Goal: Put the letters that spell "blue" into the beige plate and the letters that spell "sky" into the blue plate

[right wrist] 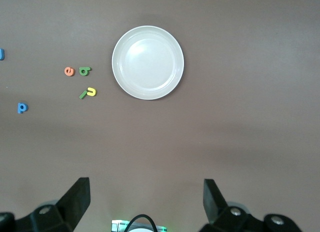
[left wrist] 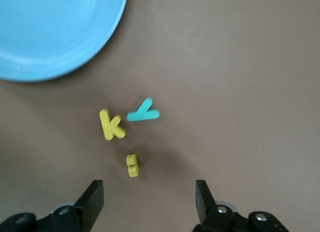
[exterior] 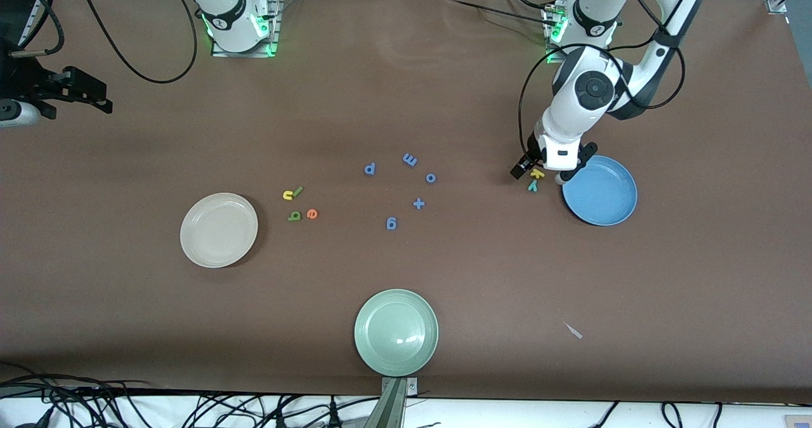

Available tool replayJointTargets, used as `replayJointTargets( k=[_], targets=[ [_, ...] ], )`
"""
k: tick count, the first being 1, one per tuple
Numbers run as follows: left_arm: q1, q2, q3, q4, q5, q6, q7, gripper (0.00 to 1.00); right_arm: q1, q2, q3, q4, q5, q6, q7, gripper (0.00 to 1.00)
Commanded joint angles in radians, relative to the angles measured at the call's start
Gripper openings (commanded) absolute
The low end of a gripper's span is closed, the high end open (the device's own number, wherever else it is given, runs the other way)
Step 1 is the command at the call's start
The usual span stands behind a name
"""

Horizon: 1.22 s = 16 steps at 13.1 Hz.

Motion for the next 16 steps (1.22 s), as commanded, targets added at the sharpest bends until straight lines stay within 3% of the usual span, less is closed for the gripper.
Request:
replayJointTargets(
  k=[1, 4, 7, 11, 12, 13, 16],
  targets=[
    [-0.014, 0.026, -0.002, -0.007, 0.132, 0.014, -0.153, 0.82, -0.003, -0.02, 0.004, -0.02, -0.011, 0.0, -0.007, 1.0],
    [0.015, 0.095, 0.005, 0.0, 0.368, 0.043, -0.334, 0.8, -0.003, -0.019, 0.003, -0.02, -0.011, 0.0, -0.009, 1.0],
    [0.024, 0.113, 0.002, 0.01, 0.382, 0.056, -0.385, 0.77, -0.001, -0.014, 0.004, -0.022, -0.011, 0.004, 0.0, 1.0],
    [0.053, 0.171, 0.004, 0.014, 0.384, 0.102, -0.383, 0.74, 0.028, 0.071, 0.009, -0.022, -0.008, 0.059, 0.01, 1.0],
    [0.051, 0.176, 0.004, 0.014, 0.384, 0.102, -0.383, 0.7, 0.044, 0.094, 0.009, -0.023, -0.008, 0.076, 0.02, 1.0],
    [0.051, 0.176, 0.002, 0.014, 0.384, 0.102, -0.386, 0.61, 0.055, 0.116, 0.009, -0.028, -0.004, 0.096, 0.049, 1.0],
    [0.047, 0.176, -0.001, 0.016, 0.384, 0.102, -0.386, 0.54, 0.077, 0.18, 0.009, -0.036, 0.01, 0.139, 0.068, 1.0]
  ],
)
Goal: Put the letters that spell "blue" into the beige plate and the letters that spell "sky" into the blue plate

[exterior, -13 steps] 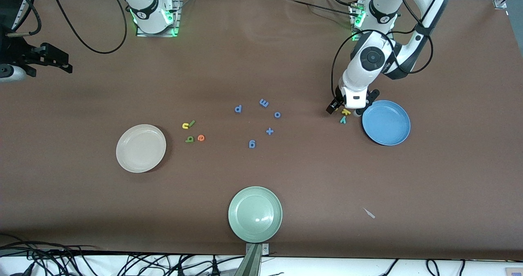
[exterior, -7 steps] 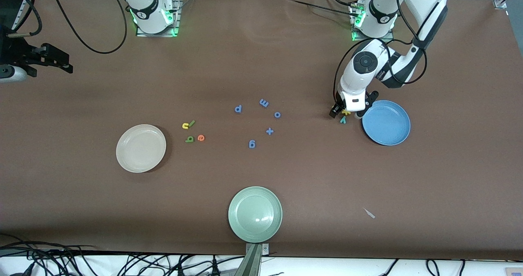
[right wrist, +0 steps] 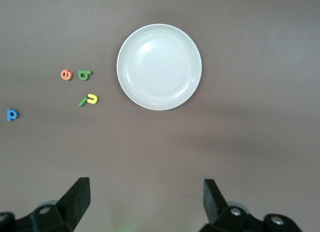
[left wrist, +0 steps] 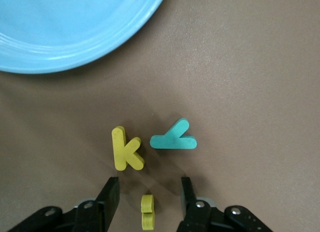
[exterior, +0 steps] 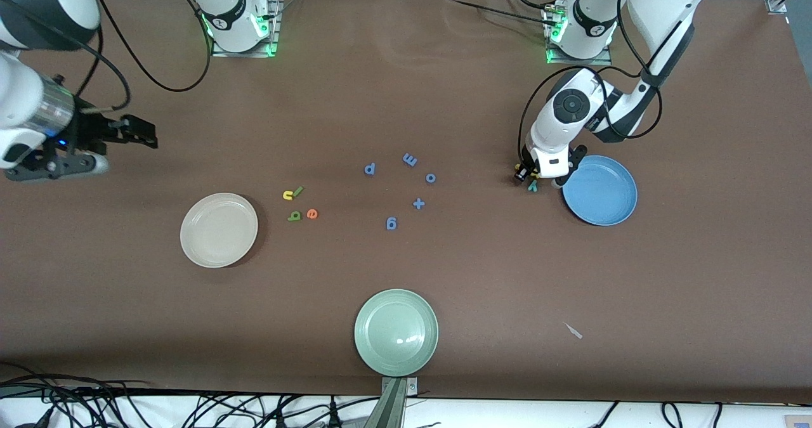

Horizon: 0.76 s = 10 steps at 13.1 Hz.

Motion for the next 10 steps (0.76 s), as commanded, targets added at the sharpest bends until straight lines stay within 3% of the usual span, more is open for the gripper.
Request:
replayJointTargets(
  k=[1, 4, 5, 7, 10],
  targets=[
    [-0.003, 0.011, -0.006, 0.017, 0.035, 0.002, -0.029, 0.52, 0.007, 0.042, 0.0, -0.014, 0.018, 0.041, 0.014, 1.0],
    [-0.008, 0.009, -0.024, 0.015, 0.034, -0.003, -0.049, 0.47, 0.047, 0.065, 0.0, -0.061, 0.02, 0.112, 0.07, 1.0],
    [-0.009, 0.011, -0.03, 0.015, 0.034, -0.003, -0.055, 0.35, 0.059, 0.068, 0.0, -0.101, 0.02, 0.165, 0.087, 1.0],
    [-0.019, 0.006, -0.032, 0.014, 0.035, -0.009, -0.043, 0.0, 0.084, 0.072, 0.0, -0.179, 0.052, 0.273, 0.136, 1.0],
    [0.003, -0.055, -0.032, 0.018, 0.035, -0.052, -0.008, 0.0, 0.156, 0.08, 0.0, -0.335, 0.072, 0.464, 0.268, 1.0]
  ],
)
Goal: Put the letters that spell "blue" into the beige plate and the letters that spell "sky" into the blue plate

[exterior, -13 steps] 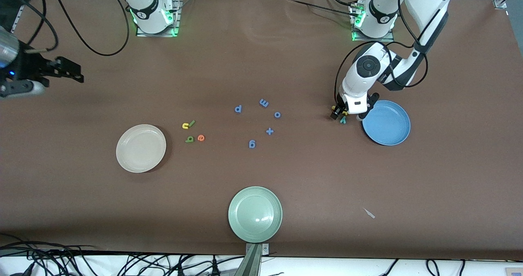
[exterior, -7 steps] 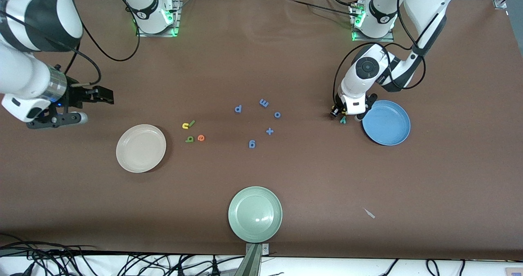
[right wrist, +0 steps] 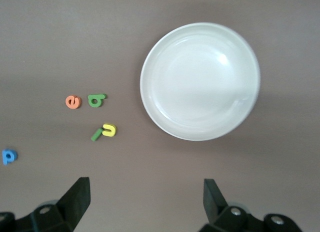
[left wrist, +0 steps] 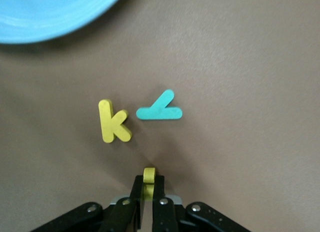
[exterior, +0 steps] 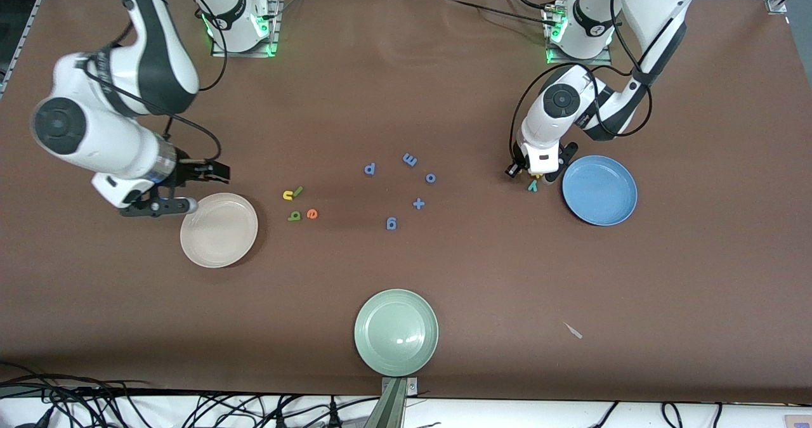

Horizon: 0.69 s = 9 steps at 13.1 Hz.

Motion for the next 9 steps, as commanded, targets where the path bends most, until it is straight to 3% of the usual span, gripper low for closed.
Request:
replayJointTargets(
  k=[1, 3, 5, 9],
  targets=[
    [0.037, -0.07, -0.002, 0.017, 0.033, -0.063, 0.028, 0.0, 0.061, -0.019, -0.002, -0.159, 0.015, 0.175, 0.119, 1.0],
    [0.097, -0.09, -0.008, 0.09, 0.012, -0.203, 0.106, 0.0, 0.105, -0.004, 0.003, -0.227, 0.015, 0.287, 0.171, 1.0],
    [0.131, -0.099, -0.004, 0.17, -0.054, -0.363, 0.254, 0.0, 0.159, 0.054, 0.001, -0.212, 0.012, 0.364, 0.237, 1.0],
    [0.248, -0.121, -0.001, 0.134, -0.05, -0.373, 0.474, 0.0, 0.168, 0.196, 0.001, -0.117, 0.002, 0.459, 0.241, 1.0]
  ],
)
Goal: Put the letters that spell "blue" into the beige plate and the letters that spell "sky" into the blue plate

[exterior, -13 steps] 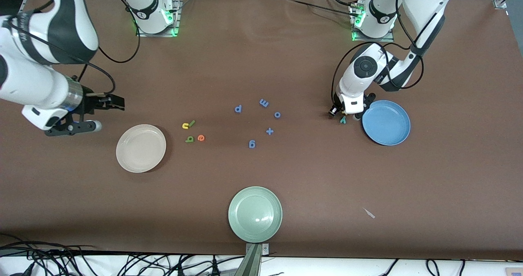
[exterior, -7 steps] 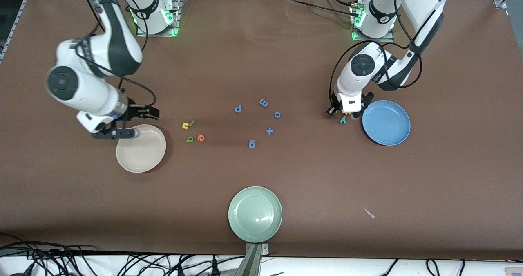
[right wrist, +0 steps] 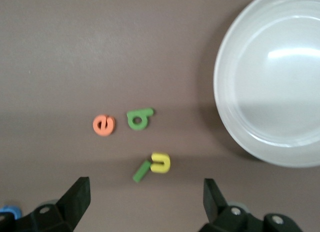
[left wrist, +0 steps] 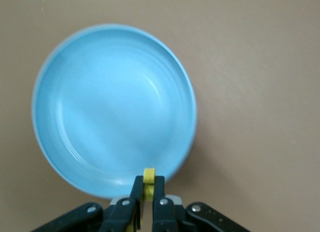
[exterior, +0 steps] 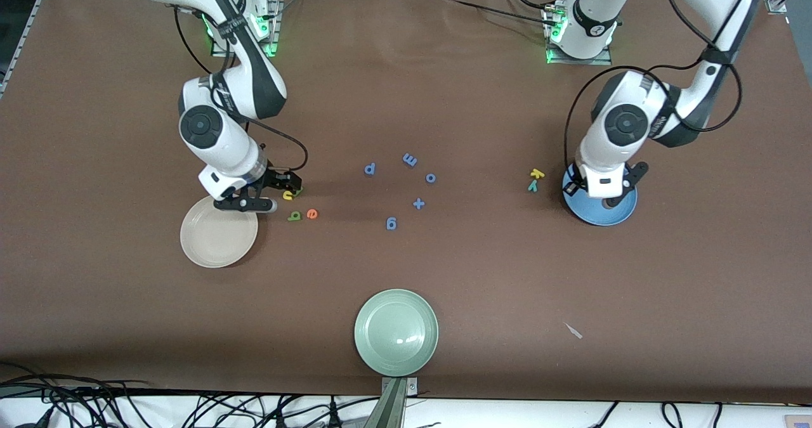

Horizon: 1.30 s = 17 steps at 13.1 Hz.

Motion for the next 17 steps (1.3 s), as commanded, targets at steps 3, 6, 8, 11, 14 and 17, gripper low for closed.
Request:
replayJointTargets(
  k=[3, 6, 8, 11, 14, 17],
  targets=[
    [0.074, 0.047, -0.002, -0.067, 0.006, 0.111, 0.11, 0.35, -0.002, 0.128, -0.005, 0.049, -0.004, 0.123, 0.002, 1.0],
    [0.085, 0.033, -0.008, -0.059, 0.02, 0.098, 0.105, 0.79, -0.002, 0.168, -0.005, 0.052, -0.004, 0.169, 0.002, 0.99],
    [0.077, 0.034, -0.037, -0.033, -0.015, 0.084, 0.082, 0.85, 0.014, 0.191, -0.005, 0.047, -0.003, 0.211, 0.002, 0.99],
    [0.079, 0.034, -0.101, -0.07, -0.061, 0.094, 0.003, 0.84, 0.021, 0.206, -0.005, 0.045, -0.003, 0.215, 0.004, 0.98],
    [0.08, 0.033, -0.167, -0.123, -0.06, 0.119, -0.107, 0.72, 0.021, 0.211, -0.008, 0.033, -0.003, 0.223, 0.002, 0.96],
    [0.082, 0.031, -0.167, -0.189, -0.06, 0.224, -0.134, 0.62, 0.021, 0.22, -0.008, 0.019, -0.004, 0.266, -0.007, 0.81]
  ],
)
